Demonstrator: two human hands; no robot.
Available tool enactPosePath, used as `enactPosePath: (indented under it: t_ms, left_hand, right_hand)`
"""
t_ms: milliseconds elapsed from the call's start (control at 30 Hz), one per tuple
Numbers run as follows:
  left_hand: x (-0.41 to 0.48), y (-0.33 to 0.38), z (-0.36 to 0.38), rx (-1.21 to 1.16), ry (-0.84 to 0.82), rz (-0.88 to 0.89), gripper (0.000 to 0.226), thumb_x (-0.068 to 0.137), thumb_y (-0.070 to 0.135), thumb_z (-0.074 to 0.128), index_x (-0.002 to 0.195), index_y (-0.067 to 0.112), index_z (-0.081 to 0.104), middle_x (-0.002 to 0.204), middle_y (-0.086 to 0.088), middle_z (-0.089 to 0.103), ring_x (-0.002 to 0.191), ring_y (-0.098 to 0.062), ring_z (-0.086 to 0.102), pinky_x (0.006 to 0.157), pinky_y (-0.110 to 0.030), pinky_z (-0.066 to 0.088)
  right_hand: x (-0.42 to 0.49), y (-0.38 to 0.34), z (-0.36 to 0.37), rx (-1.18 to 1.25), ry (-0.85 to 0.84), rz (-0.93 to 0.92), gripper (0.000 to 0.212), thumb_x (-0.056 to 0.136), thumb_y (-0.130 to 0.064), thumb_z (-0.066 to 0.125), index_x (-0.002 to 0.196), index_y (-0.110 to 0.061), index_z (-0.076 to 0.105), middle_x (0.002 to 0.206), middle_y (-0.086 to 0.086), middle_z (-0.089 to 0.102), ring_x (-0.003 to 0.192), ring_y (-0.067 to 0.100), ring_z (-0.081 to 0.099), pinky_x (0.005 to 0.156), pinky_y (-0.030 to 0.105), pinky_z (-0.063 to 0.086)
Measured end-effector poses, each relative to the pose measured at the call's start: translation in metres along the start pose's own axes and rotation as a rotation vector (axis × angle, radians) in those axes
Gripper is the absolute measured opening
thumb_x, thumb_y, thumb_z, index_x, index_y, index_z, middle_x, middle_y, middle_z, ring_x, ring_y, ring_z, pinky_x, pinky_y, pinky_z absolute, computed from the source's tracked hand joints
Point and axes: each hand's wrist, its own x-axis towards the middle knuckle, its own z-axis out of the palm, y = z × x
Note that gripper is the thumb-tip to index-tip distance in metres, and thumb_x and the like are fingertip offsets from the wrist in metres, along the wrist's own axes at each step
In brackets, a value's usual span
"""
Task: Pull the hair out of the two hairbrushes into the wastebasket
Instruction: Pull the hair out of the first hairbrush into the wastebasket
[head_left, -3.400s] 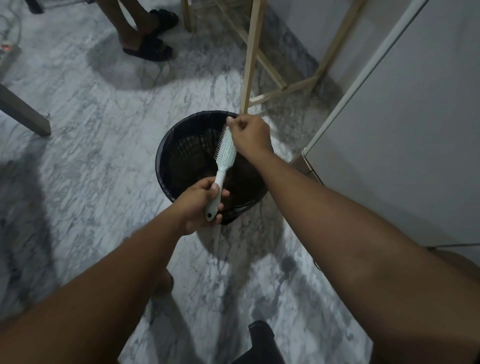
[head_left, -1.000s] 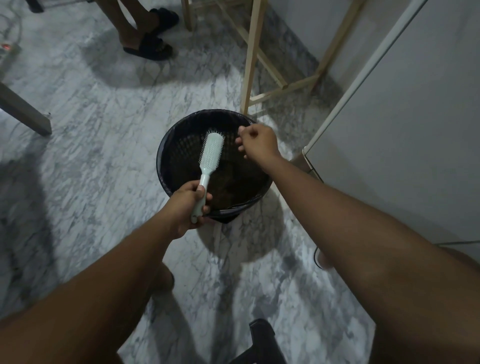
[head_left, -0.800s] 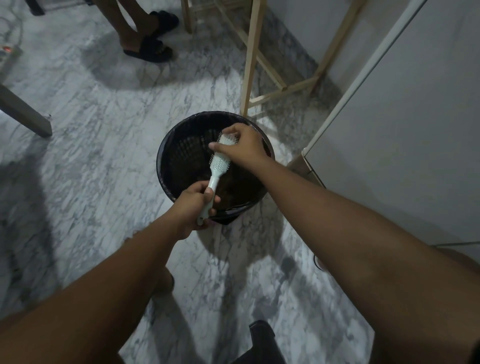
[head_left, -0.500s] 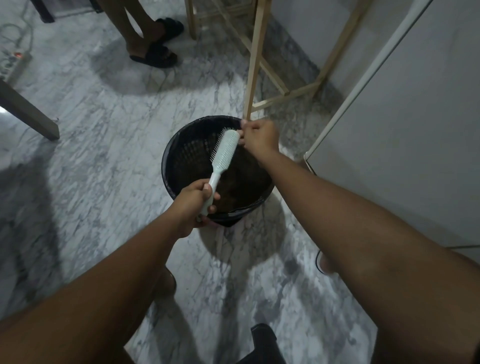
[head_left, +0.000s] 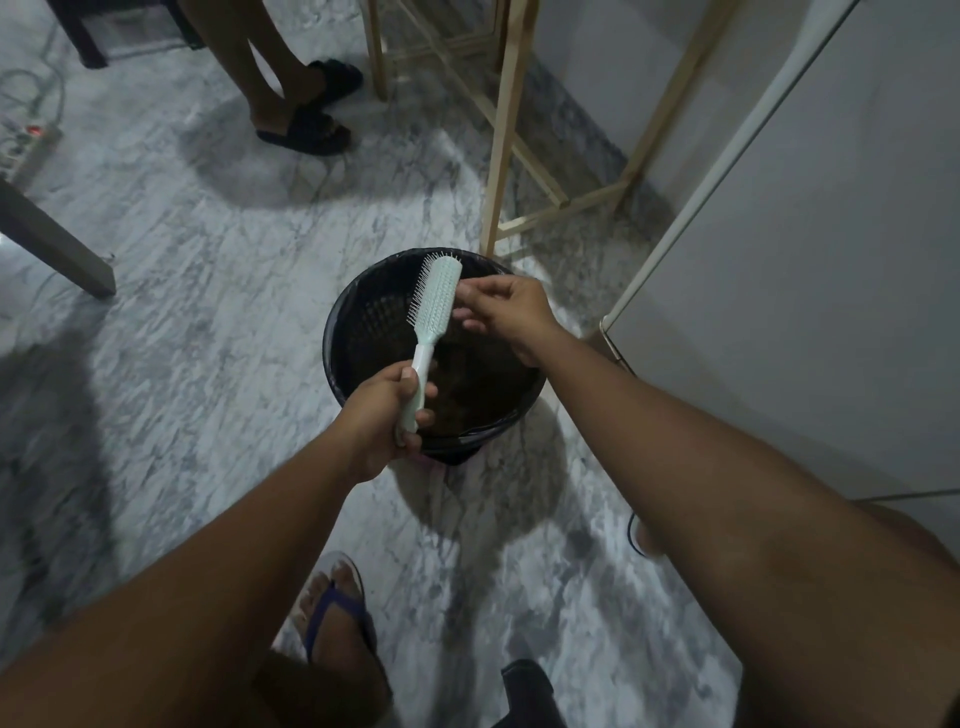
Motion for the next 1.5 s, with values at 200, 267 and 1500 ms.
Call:
enactPosePath:
  t_ms: [200, 267, 1500]
  left_hand:
    - [-0.002, -0.006, 0.001, 0.045, 0.067, -0.026, 0.025, 0.105, 0.022, 0.039, 0.114, 0.022, 0.063, 0.091, -0.002, 0.055, 0.055, -0.010, 0.043, 0.047, -0.020, 0.025]
    - [-0.004, -0.006, 0.001, 0.063, 0.073, -0.031, 0.025, 0.105, 0.021, 0.040, 0.112, 0.022, 0.064, 0.090, -0.002, 0.056, 0.055, -0.011, 0.043, 0.049, -0.021, 0.025]
    - [-0.016, 0.004, -0.021, 0.003, -0.165, -0.117, 0.031, 0.106, 0.021, 0.040, 0.131, 0.019, 0.058, 0.091, -0.002, 0.056, 0.055, -0.010, 0.045, 0.041, -0.020, 0.031]
  right_hand:
    - [0.000, 0.022, -0.010, -0.507, -0.113, -0.173, 0.103, 0.061, -0.009, 0.094, 0.149, -0.020, 0.042, 0.131, 0.003, 0.060, 0.100, 0.017, 0.070, 0.082, 0.026, 0.060]
    - [0.000, 0.021, -0.008, -0.689, -0.122, -0.284, 0.114, 0.052, -0.018, 0.099, 0.151, -0.021, 0.040, 0.133, -0.002, 0.061, 0.103, 0.010, 0.069, 0.084, 0.013, 0.055]
    - [0.005, -0.023, -0.025, -0.470, -0.056, -0.212, 0.025, 0.074, -0.020, 0.087, 0.096, -0.010, 0.079, 0.088, 0.001, 0.078, 0.082, 0.006, 0.073, 0.079, 0.017, 0.057]
